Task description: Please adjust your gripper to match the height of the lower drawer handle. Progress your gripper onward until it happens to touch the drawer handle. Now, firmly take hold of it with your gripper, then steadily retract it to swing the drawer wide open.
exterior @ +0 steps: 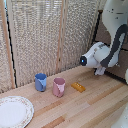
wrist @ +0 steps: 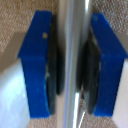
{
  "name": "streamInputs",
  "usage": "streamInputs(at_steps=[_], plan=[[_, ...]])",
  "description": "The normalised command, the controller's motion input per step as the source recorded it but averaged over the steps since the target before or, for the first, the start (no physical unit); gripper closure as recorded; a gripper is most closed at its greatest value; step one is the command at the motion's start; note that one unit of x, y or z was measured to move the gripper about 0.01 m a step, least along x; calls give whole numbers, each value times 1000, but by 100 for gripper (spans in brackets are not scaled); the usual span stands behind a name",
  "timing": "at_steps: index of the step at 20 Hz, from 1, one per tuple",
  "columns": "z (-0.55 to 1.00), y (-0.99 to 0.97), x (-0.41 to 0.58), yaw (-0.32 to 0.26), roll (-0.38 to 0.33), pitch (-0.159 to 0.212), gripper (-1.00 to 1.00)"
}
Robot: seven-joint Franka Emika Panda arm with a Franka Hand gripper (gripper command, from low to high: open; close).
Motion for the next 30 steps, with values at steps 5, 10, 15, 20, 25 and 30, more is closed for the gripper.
streamInputs(at_steps=[5, 10, 15, 20, 25, 30], plan=[[202, 687, 111, -71, 226, 5, 100], [157, 715, 153, -58, 220, 30, 100], [34, 669, 160, -53, 100, 26, 100], [341, 65, 147, 2, 12, 18, -100], [484, 20, 113, 0, 79, 25, -100], [131, 313, 190, -100, 170, 65, -100]])
